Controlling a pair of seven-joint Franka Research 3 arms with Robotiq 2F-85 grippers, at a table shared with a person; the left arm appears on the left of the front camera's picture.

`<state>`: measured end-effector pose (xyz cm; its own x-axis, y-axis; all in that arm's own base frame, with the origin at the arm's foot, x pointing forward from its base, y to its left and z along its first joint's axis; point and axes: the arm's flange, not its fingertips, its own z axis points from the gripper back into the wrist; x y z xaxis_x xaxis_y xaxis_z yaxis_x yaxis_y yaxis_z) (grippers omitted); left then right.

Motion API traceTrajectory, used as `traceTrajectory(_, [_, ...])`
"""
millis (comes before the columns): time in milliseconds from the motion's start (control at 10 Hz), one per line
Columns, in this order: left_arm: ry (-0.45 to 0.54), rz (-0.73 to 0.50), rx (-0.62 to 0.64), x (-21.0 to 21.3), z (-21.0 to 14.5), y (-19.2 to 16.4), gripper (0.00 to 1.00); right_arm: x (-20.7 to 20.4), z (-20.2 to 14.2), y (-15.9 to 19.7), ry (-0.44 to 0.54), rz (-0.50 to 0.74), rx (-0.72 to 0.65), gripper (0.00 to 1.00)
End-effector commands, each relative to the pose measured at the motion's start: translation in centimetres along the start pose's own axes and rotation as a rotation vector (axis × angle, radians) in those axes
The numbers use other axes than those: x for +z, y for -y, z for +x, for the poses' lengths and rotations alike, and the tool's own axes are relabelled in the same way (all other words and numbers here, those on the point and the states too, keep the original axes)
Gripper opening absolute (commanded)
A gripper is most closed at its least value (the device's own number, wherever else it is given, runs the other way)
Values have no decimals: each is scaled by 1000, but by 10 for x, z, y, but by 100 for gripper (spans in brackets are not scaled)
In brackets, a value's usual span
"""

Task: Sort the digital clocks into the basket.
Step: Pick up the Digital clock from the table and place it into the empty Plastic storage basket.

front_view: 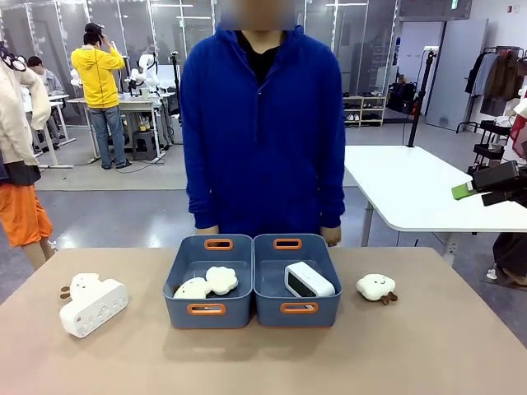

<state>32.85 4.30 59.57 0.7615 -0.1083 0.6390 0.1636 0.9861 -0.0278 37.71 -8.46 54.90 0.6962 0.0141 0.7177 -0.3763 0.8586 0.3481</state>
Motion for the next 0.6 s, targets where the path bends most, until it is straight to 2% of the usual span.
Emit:
traceTrajectory(0, [-285,226,-399,-44,17,21,100,-1,1,-1,-5,-18,-18,100])
traceTrajectory(100, [-343,232,-468,-78,16,35,100,-1,1,-1,-5,-18,-18,100])
traceTrajectory(300, [-393,178,-489,-110,12,56,100,-1,1,-1,-5,-18,-18,100])
traceTrajectory(500, [-408,131,-443,-146,1,64,100,-1,1,-1,-5,-18,-18,100])
